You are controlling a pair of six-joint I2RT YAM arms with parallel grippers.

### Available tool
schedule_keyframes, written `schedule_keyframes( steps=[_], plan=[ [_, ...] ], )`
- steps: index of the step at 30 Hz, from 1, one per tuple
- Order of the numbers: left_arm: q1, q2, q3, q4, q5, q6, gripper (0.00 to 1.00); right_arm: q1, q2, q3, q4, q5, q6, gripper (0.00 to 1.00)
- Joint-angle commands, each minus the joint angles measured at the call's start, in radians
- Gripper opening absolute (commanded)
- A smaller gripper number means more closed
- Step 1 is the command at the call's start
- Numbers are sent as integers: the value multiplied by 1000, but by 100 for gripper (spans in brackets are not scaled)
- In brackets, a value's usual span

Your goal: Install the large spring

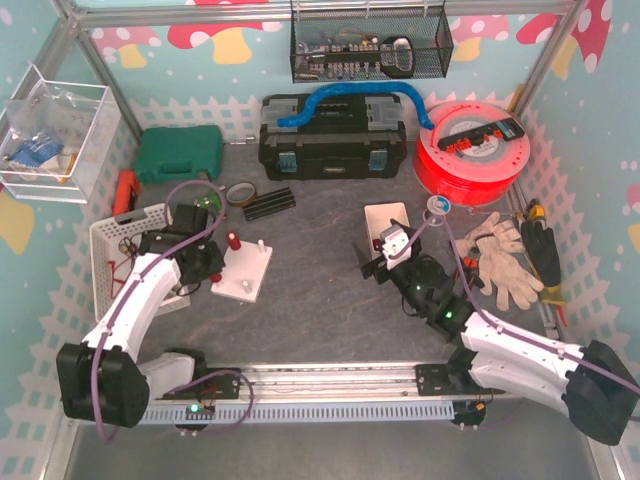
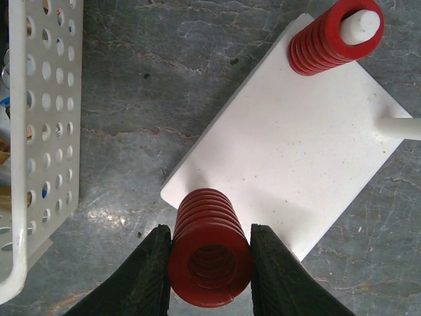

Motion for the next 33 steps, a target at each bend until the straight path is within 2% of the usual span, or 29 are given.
schedule_keyframes(
  steps=[1,7,18,23,27,30,33],
  plan=[
    [7,12,-7,23,16,19,21,-2,-21,-16,21,-1,9,99],
    [7,30,-7,24,27,26,36,-5,-31,-19,20,0,10,99],
    [7,39,3,35,52,44,44,-5,-44,-20,12,0,20,99],
    [7,3,41,93,86,54,52,-18,-12,11,-32,33,97,99],
    [-16,-55,56,232,112,96,66,-64,63,106,-179,26,201,99],
    [-18,-86,26,381,186,117,98,-133,132,189,-312,-1,310,99],
    [-28,-103,-24,552,248,119,99,-202,209,271,-480,-48,431,99]
  ],
)
